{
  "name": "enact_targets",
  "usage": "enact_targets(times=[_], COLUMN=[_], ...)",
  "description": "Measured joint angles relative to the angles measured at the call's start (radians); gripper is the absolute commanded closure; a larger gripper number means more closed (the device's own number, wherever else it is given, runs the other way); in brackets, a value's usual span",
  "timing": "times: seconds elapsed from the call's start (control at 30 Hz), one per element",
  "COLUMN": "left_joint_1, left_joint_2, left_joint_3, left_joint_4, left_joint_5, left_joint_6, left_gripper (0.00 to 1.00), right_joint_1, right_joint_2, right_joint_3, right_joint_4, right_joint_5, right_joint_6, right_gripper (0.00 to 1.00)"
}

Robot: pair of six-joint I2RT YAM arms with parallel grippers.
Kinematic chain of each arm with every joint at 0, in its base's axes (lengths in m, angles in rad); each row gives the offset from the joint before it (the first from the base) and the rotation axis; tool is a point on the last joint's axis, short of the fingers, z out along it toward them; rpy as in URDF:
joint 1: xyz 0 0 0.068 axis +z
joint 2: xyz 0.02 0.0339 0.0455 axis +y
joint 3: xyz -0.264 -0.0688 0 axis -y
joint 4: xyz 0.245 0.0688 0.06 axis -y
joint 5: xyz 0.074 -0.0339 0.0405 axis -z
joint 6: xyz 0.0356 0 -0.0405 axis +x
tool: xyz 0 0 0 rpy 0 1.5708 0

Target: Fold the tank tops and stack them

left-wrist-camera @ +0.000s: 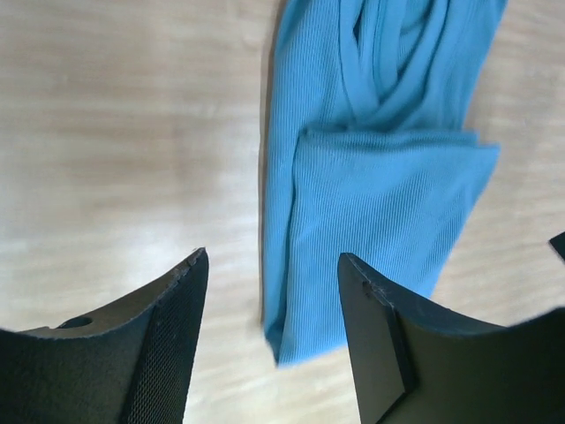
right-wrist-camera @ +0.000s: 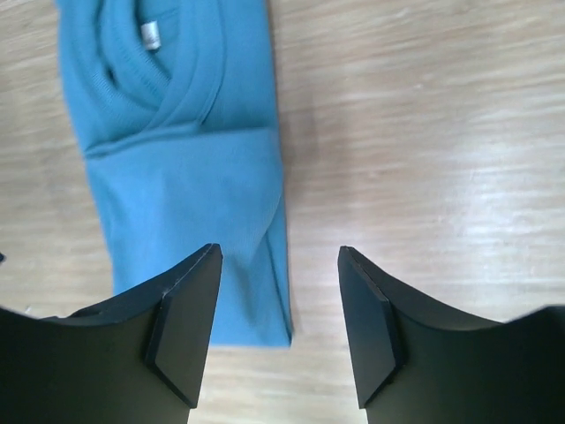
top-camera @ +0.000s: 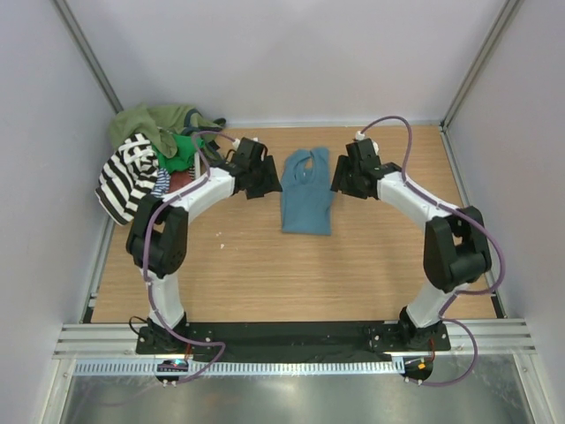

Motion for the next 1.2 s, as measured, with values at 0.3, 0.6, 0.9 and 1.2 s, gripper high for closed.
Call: enact_targets(times=[0.3, 0.6, 0.9, 1.2], left_joint_1=[-0.055, -0.130, -0.151, -0.154], left_joint_2=[-0.223, -0.206, -0.113, -0.156], left_joint_3=[-0.304, -0.342, -0.365, -0.509], left_joint_4=[0.099, 0.163, 0.232, 0.306], left_joint_5=[0.053, 0.080, 0.121, 0.134], left_joint_6=[-0.037, -0.047, -0.068, -0.092], left_gripper=[0.45, 0.49, 0.66, 1.00], right_joint_1=[0.000, 0.000, 0.000, 0.000], right_joint_2=[-0.160, -0.105, -0.050, -0.084], right_joint_3=[-0.216, -0.360, -0.420, -0.493], right_joint_4=[0.117, 0.217, 0.299, 0.335], right_joint_5=[-0.178, -0.345, -0.452, -0.483], right_joint_6=[0.003, 0.007, -0.002, 0.004], right_gripper=[0.53, 0.56, 0.79, 0.99])
